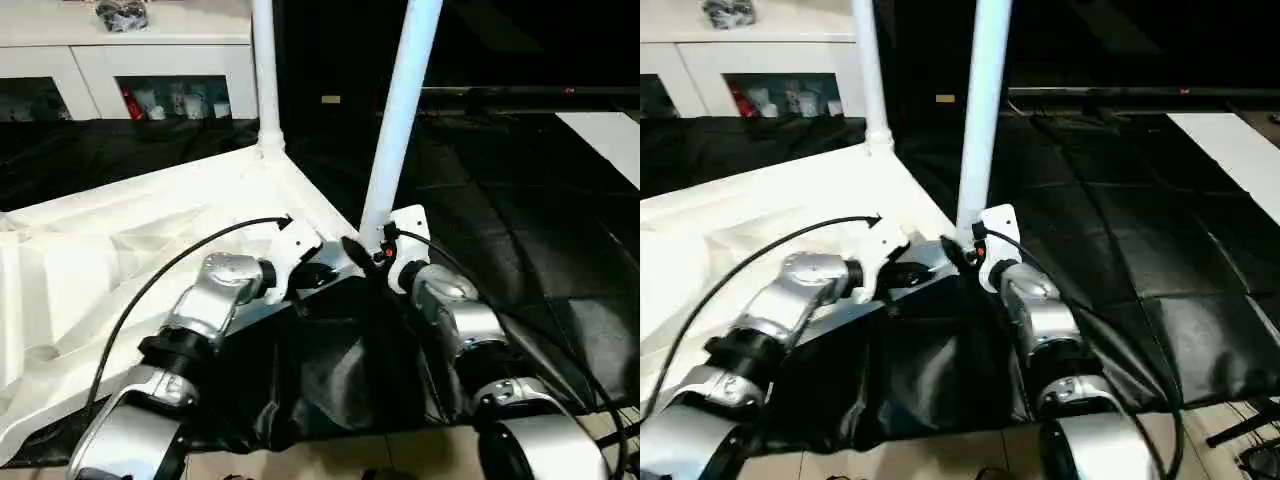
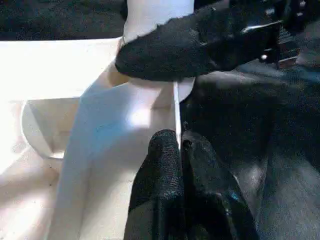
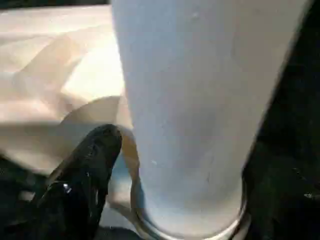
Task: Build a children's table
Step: Rotate leg to tighten
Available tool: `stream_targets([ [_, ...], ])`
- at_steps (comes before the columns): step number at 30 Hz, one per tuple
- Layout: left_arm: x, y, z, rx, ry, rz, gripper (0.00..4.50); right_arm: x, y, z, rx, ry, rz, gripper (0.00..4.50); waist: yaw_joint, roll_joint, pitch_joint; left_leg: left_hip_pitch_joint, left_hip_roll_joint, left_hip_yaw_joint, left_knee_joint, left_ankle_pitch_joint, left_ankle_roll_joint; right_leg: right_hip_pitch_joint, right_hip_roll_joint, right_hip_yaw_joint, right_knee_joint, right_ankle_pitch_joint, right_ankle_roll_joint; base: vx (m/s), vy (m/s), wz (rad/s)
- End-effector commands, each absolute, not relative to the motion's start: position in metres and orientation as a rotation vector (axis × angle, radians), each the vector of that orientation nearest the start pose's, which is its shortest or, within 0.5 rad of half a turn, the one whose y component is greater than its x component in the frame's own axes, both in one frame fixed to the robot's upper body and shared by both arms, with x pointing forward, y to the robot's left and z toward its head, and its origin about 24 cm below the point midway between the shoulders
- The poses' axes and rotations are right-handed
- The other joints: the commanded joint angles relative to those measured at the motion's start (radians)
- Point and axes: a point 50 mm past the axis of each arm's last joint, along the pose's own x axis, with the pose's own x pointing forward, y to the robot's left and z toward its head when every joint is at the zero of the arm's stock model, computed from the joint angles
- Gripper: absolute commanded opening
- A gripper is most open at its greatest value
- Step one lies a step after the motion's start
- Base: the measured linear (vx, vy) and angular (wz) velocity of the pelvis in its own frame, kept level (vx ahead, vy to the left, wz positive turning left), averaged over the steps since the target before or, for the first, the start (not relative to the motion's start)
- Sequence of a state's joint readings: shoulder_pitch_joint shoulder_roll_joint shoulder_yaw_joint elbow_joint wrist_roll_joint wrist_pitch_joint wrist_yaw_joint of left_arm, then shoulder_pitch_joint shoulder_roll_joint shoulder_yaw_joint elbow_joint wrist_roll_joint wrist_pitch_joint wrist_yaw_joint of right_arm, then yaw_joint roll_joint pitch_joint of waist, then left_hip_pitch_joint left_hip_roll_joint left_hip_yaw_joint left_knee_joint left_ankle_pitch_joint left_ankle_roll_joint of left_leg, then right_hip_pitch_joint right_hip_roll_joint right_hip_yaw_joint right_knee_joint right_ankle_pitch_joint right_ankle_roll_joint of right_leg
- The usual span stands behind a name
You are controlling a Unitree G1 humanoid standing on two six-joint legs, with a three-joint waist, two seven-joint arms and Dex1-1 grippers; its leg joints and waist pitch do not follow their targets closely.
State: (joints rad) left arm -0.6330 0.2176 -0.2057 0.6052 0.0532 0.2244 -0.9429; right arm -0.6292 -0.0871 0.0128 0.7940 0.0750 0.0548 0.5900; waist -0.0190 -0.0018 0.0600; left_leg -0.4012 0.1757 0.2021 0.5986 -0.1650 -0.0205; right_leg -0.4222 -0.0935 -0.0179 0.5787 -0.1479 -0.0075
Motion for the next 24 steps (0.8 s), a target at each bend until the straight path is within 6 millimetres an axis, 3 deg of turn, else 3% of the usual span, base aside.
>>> stream_targets([
  [1,0.329,0.077,0.076,0.280,0.255,-1.246,0.00,0.335,-0.075,0.041,-0.023,0.258,0.925,3.70,0.009,-0.004,-0.080,0.030,0.044,-0.017,-0.074,-0.278,0.063,0.043,-0.037,0.016,-0.055,-0.203,-0.242,0.000,0.000,0.00],
  [5,0.324,0.086,0.074,0.298,0.284,-1.306,0.00,0.326,-0.089,0.043,-0.051,0.271,1.072,3.70,0.016,-0.007,-0.078,0.031,0.047,-0.016,-0.074,-0.253,0.078,0.048,-0.036,0.016,-0.052,-0.181,-0.251,0.000,0.000,0.00],
  [9,0.320,0.095,0.073,0.314,0.310,-1.346,0.00,0.317,-0.101,0.045,-0.066,0.291,1.198,3.70,0.031,-0.002,-0.077,0.034,0.051,-0.014,-0.074,-0.239,0.079,0.045,-0.034,0.015,-0.048,-0.181,-0.255,0.000,0.000,0.00],
  [14,0.316,0.106,0.071,0.334,0.359,-1.396,0.00,0.307,-0.113,0.047,-0.104,0.332,1.329,3.31,0.045,-0.002,-0.071,0.039,0.054,-0.014,-0.081,-0.309,0.040,0.040,-0.035,0.015,-0.056,-0.292,-0.227,0.000,0.000,0.00],
  [16,0.314,0.109,0.071,0.332,0.372,-1.413,0.00,0.303,-0.116,0.049,-0.108,0.346,1.371,3.09,0.053,-0.004,-0.069,0.045,0.054,-0.014,-0.083,-0.343,0.019,0.033,-0.035,0.018,-0.062,-0.340,-0.209,0.000,0.000,0.00],
  [24,0.310,0.114,0.069,0.332,0.400,-1.448,0.00,0.298,-0.120,0.052,-0.145,0.369,1.451,2.65,0.048,-0.010,-0.067,0.042,0.052,-0.020,-0.086,-0.388,-0.006,0.027,-0.040,0.019,-0.069,-0.430,-0.173,0.000,0.000,0.00],
])
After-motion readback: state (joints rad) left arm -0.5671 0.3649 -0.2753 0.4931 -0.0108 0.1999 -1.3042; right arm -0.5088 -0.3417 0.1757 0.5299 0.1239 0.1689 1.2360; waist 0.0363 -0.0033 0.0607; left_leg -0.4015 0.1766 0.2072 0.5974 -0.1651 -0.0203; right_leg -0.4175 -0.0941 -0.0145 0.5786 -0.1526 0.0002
